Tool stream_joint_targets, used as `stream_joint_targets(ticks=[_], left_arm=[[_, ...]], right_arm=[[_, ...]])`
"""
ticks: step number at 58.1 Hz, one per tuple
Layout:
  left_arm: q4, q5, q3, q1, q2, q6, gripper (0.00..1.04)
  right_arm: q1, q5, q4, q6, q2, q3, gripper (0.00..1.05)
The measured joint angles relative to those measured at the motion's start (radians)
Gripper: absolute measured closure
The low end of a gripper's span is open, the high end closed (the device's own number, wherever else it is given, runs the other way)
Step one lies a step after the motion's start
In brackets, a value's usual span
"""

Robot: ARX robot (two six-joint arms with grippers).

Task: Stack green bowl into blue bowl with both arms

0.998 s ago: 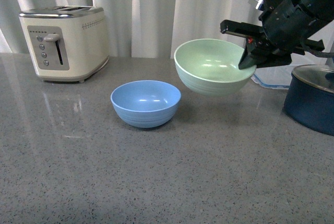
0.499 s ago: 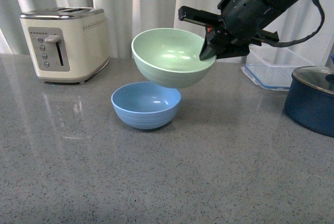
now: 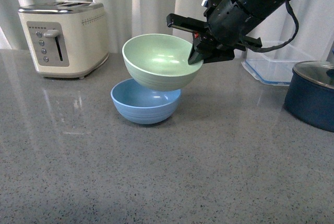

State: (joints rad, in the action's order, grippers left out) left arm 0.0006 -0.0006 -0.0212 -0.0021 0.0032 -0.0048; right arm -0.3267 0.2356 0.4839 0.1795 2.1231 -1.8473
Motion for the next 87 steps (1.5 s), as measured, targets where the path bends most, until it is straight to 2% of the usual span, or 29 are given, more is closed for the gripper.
stream_joint_targets(ticks=[22,49,51,60,67,77,87], left_arm=[[0.000,0.000,0.000,0.000,0.000,0.000,0.07],[0.000,0.000,0.000,0.000,0.000,0.000,0.07],[0.000,0.000,0.000,0.000,0.000,0.000,0.07],[0.000,0.000,0.000,0.000,0.000,0.000,0.07],[0.000,0.000,0.000,0.000,0.000,0.000,0.07],[0.000,0.000,0.000,0.000,0.000,0.000,0.07],[0.000,0.000,0.000,0.000,0.000,0.000,0.07]], right_arm=[[-0.031,0.020,0.056,-0.010,0.095,-0.120,1.04],[-0.044,0.021,0.066,-0.023,0.132,-0.152,1.04],[-0.042,0.022,0.066,-0.023,0.133,-0.152,1.00],[-0.025,0.030,0.064,-0.021,0.134,-0.150,0.65],[-0.010,0.032,0.051,-0.015,0.128,-0.122,0.44],[0.029,0.034,0.004,-0.012,0.051,0.004,0.09],[0.096,0.045,-0.069,-0.011,-0.135,0.196,0.10]])
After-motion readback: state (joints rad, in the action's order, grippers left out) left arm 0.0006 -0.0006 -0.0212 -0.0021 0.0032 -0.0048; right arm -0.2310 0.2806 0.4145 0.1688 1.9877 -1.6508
